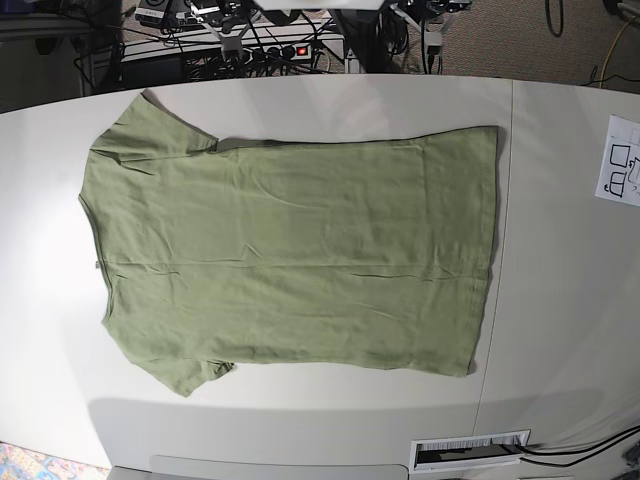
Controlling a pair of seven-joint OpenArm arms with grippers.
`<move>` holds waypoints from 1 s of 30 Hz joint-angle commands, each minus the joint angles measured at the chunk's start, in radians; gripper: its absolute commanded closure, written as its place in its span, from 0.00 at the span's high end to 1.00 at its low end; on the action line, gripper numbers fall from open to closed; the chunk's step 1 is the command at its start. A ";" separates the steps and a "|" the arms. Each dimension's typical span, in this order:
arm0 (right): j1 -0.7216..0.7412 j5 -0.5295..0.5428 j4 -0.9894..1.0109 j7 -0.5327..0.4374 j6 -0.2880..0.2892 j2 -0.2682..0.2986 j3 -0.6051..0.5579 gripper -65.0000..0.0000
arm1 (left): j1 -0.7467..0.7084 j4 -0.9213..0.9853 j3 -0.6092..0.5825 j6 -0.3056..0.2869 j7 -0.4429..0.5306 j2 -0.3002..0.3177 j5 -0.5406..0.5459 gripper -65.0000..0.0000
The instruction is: Fold the T-shirt properly
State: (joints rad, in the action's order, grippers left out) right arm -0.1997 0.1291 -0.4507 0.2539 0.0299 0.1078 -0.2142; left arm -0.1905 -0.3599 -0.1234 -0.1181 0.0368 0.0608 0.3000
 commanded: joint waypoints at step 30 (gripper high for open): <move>-0.042 -0.017 -0.006 0.016 0.033 0.026 0.004 0.00 | -0.050 -0.023 -0.001 -0.013 0.005 0.006 -0.010 0.00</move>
State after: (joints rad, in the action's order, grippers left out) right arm -0.2359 0.1101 -0.4519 0.2684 0.0639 0.1246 -0.2123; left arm -0.2321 -0.3798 -0.1234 -0.1234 0.0387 0.0635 0.2932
